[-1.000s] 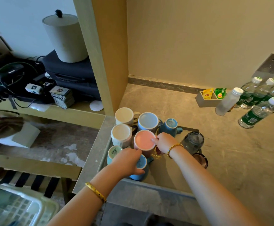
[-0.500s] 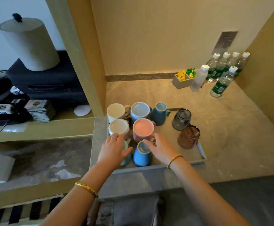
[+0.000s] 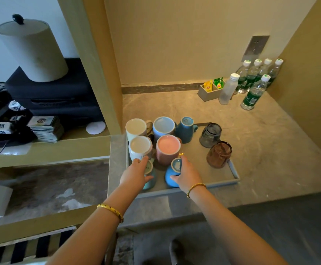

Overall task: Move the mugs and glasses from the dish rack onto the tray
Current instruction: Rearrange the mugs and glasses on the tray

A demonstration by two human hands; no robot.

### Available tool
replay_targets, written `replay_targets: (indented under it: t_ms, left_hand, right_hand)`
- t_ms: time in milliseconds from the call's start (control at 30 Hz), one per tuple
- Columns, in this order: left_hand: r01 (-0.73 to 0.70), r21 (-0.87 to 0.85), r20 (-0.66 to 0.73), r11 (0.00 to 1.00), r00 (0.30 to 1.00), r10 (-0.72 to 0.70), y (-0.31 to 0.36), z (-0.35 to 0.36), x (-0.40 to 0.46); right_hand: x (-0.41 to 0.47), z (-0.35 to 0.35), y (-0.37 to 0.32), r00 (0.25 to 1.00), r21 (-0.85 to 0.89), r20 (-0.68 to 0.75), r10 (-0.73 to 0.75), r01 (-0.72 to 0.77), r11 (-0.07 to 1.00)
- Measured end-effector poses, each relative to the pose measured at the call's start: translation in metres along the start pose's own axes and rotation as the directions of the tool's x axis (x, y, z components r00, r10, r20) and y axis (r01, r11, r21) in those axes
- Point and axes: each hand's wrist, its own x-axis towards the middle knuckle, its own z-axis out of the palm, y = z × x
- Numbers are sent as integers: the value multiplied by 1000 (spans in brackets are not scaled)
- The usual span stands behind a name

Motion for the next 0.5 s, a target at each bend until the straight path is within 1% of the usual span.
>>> replay_targets:
  t_ms: [67, 233, 367, 500]
  left_hand:
    - [15, -3, 4, 1000, 1000, -15, 1, 0, 0]
    - [38, -37, 0, 999, 999, -38, 3, 2, -3]
    - [45, -52, 2, 998, 999, -45, 4, 2, -4]
    - [54, -62, -1, 997, 999, -55, 4, 2, -4]
  right_hand:
    - [1, -4, 3, 1000, 35, 20, 17, -18, 999]
    - [0, 3, -1, 997, 38, 60, -45, 43, 998]
    - [1, 2, -2, 995, 17, 85, -54, 52, 998]
    - [0, -1, 0, 990, 43, 126, -69, 64, 997]
